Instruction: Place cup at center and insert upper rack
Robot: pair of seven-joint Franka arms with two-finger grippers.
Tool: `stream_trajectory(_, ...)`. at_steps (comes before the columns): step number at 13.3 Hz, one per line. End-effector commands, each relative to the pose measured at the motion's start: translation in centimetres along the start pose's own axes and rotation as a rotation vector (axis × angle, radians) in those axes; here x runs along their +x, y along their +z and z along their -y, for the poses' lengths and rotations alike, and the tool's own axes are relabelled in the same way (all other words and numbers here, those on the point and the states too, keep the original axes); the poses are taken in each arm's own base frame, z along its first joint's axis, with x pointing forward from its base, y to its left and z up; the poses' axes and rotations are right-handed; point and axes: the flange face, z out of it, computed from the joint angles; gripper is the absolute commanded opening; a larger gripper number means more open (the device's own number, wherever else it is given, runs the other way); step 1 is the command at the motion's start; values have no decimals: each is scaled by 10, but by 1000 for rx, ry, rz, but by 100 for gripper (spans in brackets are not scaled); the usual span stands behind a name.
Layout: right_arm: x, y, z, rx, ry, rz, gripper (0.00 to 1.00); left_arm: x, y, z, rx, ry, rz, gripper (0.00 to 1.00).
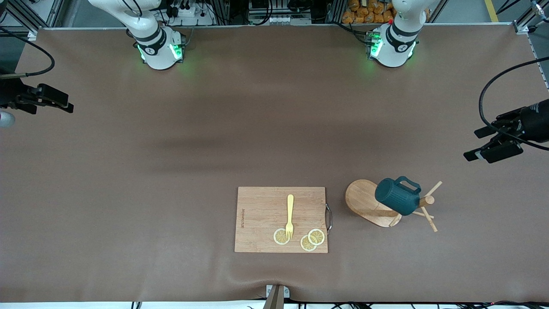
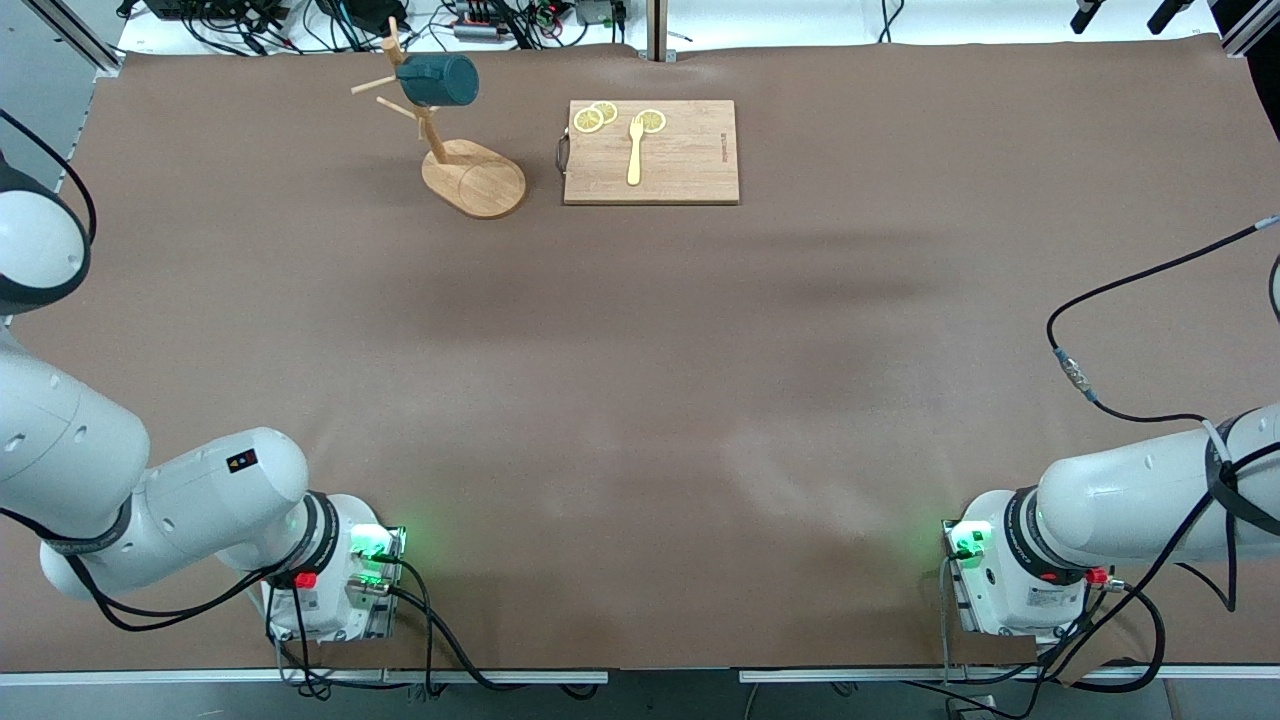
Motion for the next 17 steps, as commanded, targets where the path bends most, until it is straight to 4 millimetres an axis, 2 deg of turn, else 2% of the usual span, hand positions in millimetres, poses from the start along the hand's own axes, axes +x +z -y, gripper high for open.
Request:
stream_trajectory(1,-5,-3,-1,-7,3,2,100,-20,-2,5,98,94,-45,100)
stream_trajectory(4,-5,-3,-2,-7,3,0,100,-30,-14,11,169,208,-86,100)
stream_trajectory(8,-5,-3,-2,-7,3,0,100,-43,-17,13,269,348,-128,100)
stream_trajectory(11,-5,-3,-2,-7,3,0,100,-52,-27,22,288,445,-133,100)
stream_trajectory(17,-4,-4,-3,-7,4,-1,100,-66,-35,23,363,689,-131,100)
